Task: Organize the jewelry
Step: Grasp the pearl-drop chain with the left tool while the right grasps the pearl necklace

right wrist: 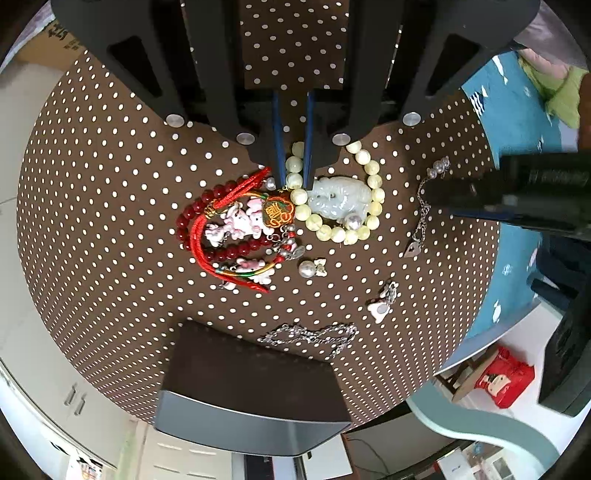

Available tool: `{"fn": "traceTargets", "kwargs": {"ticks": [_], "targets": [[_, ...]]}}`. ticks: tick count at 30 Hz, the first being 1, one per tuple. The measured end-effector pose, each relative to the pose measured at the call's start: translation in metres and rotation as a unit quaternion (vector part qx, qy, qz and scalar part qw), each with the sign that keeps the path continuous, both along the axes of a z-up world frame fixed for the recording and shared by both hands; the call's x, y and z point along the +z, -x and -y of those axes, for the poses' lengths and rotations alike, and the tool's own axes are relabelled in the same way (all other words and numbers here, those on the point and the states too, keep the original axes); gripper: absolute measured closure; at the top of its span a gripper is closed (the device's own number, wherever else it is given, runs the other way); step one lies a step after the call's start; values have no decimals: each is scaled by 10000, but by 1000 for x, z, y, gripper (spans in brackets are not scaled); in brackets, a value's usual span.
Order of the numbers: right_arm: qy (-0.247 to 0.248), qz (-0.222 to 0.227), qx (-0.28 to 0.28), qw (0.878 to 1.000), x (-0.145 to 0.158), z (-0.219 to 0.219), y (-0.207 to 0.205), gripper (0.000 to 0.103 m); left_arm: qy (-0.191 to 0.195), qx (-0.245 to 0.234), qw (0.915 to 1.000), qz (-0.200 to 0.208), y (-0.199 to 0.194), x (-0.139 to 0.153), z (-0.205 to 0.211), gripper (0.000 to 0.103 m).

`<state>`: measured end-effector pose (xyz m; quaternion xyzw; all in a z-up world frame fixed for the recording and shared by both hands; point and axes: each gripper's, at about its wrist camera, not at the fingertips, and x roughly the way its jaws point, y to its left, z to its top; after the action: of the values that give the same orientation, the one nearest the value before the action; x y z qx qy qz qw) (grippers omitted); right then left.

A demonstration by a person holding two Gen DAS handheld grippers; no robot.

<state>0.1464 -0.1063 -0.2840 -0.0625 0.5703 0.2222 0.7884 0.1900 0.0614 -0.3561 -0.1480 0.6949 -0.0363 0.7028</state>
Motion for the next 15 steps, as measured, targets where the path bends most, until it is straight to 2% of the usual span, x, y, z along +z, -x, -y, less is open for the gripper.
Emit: {"fn": "traceTargets", "kwargs": {"ticks": [3,6,7,10,11,12,15], "targets": [[23,-27,1,10000,-2,5,1,94,-302,-302,9991,-68,-4,-7,10,50],[36,-37,-5,10000,-3,7,3,94,-619,-501,9965,-262,7,-15,26,65],[23,-42,-16,10000,-3,8,3,94,-691,-549,9954,-365,8,-21,27,67],[-10,-70,-59,10000,-4,6,3,94,-887,-733,9931,-243,12,-28,37,79],[-17,-76,-66,9999,-4,6,2,94,-996,-809,9916,-166,10,-29,40,90],[-14,-72,-69,9999,-4,6,2,94,-1142,-900,9894,-74,9,-31,43,94],[-22,-70,-80,9999,-3,6,2,94,-1171,-1070,9873,3,12,-35,53,95]]}}
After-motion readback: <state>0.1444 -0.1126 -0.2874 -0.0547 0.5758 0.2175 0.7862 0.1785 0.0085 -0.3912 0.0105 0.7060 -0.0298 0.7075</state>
